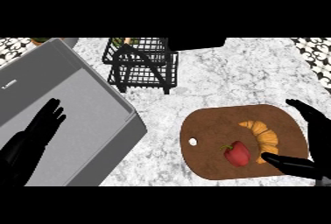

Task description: Pick the bell pepper from the cutting board and place it in the tiered basket

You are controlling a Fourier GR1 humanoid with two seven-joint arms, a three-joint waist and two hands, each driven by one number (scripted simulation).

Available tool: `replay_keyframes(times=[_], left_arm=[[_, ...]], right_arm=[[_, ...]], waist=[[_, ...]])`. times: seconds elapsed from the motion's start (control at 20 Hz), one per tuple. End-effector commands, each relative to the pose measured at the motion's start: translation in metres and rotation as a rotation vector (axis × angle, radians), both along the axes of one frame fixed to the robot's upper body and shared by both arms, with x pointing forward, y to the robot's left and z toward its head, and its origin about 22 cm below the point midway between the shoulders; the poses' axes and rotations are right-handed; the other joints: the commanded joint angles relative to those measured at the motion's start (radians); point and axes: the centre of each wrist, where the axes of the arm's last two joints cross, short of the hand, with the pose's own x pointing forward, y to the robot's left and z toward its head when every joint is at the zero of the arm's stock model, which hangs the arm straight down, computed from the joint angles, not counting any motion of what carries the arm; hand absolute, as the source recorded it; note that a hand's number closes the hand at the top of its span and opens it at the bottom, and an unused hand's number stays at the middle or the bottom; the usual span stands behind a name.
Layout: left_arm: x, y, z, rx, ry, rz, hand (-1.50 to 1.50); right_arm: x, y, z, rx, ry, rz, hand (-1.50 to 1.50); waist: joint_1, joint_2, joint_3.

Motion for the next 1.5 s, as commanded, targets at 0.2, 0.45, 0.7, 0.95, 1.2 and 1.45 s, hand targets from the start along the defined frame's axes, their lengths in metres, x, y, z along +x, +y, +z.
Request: replay_keyframes(times=[0.2,0.45,0.7,0.95,1.2,1.45], left_arm=[[0.012,-0.024,-0.019,-0.096,0.022,-0.007,0.00],[0.011,-0.011,-0.017,-0.069,0.036,0.012,0.00],[0.017,-0.020,-0.018,-0.084,0.011,-0.010,0.00],[0.018,-0.036,-0.021,-0.093,0.016,-0.060,0.00],[0.028,-0.039,-0.025,-0.080,0.022,-0.061,0.00],[0.037,-0.057,-0.020,-0.084,0.008,-0.093,0.00]], right_arm=[[-0.071,-0.040,-0.010,-0.441,-0.053,-0.106,-1.50],[-0.106,-0.052,0.004,-0.652,-0.038,-0.391,-1.50],[-0.147,-0.019,0.006,-0.747,0.037,-0.471,-1.50],[-0.179,0.032,0.005,-0.755,0.133,-0.486,-1.50],[-0.189,0.061,-0.005,-0.825,0.195,-0.590,-1.50],[-0.184,0.083,-0.020,-0.899,0.270,-0.678,-1.50]], waist=[[-0.024,0.009,-0.035],[-0.044,0.010,-0.040],[-0.018,0.015,-0.040],[0.013,0.018,-0.038],[0.039,0.022,-0.036],[0.046,0.026,-0.035]])
